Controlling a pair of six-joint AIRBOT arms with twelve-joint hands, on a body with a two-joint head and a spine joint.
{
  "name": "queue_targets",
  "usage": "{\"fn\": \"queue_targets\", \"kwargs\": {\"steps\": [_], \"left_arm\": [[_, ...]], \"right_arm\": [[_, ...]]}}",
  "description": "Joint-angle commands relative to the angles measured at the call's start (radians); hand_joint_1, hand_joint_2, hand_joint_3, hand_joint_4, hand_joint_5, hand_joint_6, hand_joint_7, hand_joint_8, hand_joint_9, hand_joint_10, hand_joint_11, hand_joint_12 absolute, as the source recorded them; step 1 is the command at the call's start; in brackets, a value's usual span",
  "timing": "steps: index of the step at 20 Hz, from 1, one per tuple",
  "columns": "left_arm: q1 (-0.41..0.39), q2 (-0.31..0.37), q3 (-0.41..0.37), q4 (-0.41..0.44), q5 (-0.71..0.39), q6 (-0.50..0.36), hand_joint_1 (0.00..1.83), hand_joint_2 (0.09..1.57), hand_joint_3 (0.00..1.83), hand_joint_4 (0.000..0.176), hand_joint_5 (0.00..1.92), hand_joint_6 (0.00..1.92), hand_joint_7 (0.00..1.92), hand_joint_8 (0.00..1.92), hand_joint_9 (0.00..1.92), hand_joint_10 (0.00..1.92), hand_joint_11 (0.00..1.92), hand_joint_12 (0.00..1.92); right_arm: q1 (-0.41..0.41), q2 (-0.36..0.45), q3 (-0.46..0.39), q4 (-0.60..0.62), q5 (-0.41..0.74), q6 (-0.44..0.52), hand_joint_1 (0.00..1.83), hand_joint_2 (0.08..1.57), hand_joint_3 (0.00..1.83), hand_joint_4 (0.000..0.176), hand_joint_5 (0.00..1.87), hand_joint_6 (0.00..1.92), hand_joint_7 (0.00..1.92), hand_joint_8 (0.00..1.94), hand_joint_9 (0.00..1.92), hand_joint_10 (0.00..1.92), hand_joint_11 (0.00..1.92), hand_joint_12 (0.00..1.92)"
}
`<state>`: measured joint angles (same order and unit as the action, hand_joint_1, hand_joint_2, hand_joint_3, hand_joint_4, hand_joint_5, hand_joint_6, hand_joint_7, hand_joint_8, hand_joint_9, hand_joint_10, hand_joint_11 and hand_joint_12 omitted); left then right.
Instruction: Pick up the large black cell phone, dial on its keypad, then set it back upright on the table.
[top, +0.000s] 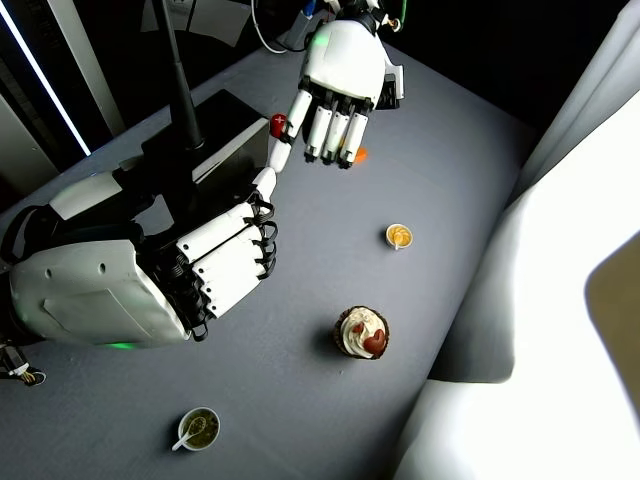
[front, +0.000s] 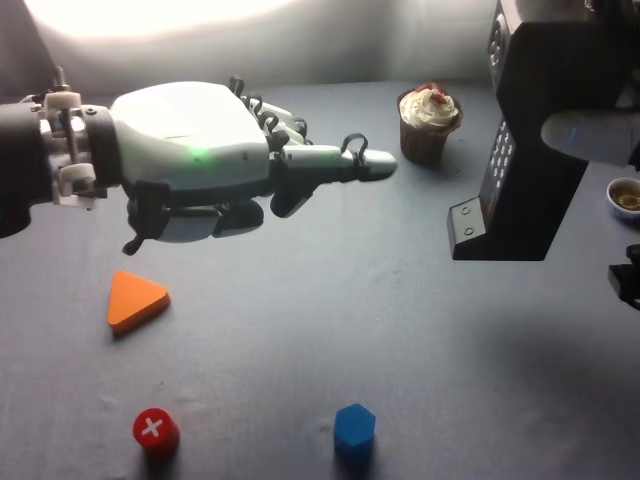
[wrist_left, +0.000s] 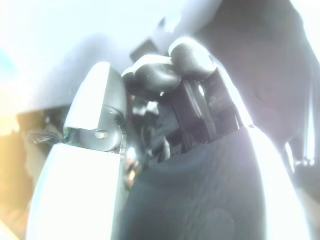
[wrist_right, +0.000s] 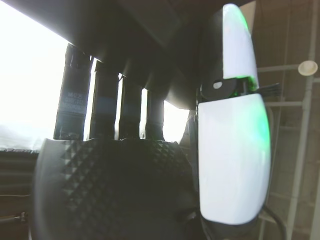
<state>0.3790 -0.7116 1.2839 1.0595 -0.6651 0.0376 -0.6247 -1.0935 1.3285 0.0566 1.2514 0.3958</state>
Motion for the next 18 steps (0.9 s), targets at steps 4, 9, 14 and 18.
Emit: {"fn": "queue_targets", "kwargs": {"steps": [4,9,14,18], "left_arm": [[-0.034,-0.04,0.006,-0.074,-0.019,0.043,1.43,1.17,0.31,0.104,0.0,0.0,0.57,1.65,0.56,1.92,0.52,1.92],[-0.056,-0.086,0.007,-0.129,0.03,0.101,1.46,1.12,0.42,0.121,0.0,0.0,0.57,1.67,0.52,1.92,0.29,1.92],[-0.059,-0.116,0.019,-0.168,-0.006,0.133,1.46,1.07,0.5,0.124,0.0,0.0,0.58,1.67,0.54,1.92,0.38,1.92],[-0.075,-0.137,0.018,-0.168,-0.008,0.135,1.34,1.11,0.42,0.124,0.0,0.0,0.62,1.67,0.68,1.92,0.58,1.92]], "right_arm": [[0.018,0.005,0.016,0.032,0.133,0.022,1.37,1.14,0.0,0.0,0.96,0.88,0.82,1.21,0.87,1.34,0.88,1.21],[0.018,0.001,0.017,0.032,0.133,0.022,1.37,1.15,0.0,0.0,0.97,0.88,0.83,1.2,0.85,1.37,0.82,1.26],[0.018,-0.002,0.017,0.032,0.132,0.02,1.37,1.14,0.0,0.0,0.97,0.88,0.86,1.15,0.86,1.36,0.85,1.25],[0.018,-0.003,0.018,0.032,0.132,0.02,1.46,1.13,0.0,0.0,0.98,0.81,0.85,1.12,0.84,1.26,0.82,1.54]]}}
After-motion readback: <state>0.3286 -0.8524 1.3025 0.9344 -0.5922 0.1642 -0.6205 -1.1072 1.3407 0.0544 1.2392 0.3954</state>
